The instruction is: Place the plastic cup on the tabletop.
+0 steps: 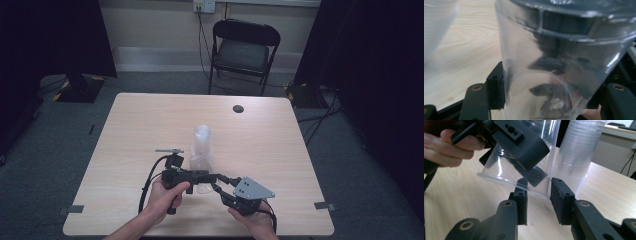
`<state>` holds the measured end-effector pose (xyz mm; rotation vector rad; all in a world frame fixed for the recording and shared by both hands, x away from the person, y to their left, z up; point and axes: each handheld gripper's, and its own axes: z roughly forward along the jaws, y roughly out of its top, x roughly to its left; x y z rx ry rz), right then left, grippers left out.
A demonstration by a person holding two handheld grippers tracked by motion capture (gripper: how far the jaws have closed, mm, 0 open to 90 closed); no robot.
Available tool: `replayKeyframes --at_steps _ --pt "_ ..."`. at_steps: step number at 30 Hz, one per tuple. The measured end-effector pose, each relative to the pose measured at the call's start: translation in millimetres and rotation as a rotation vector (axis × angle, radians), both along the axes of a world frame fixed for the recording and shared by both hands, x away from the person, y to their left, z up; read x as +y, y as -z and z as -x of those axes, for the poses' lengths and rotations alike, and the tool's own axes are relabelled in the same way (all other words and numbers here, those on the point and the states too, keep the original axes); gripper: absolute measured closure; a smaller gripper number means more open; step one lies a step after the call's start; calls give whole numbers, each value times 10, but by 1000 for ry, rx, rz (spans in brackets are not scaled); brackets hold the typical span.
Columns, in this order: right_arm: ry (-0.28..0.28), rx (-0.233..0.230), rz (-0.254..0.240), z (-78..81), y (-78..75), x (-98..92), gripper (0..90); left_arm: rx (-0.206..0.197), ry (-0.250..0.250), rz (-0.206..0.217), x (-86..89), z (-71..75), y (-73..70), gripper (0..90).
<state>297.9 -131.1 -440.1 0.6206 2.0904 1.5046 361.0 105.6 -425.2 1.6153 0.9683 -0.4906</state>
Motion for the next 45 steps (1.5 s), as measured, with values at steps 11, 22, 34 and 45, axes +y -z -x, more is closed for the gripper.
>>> replayKeyframes --at_steps 11,22,34,45 --pt "35 -79 -43 8 -4 50 685 46 10 51 -48 45 5 357" --pt "29 -126 -78 18 -12 47 692 69 40 81 -140 114 -10 352" --pt "50 -147 -80 31 -20 40 794 53 47 66 -184 135 1 295" --pt "86 -135 -73 3 -17 -25 857 -4 43 26 -156 122 -4 178"
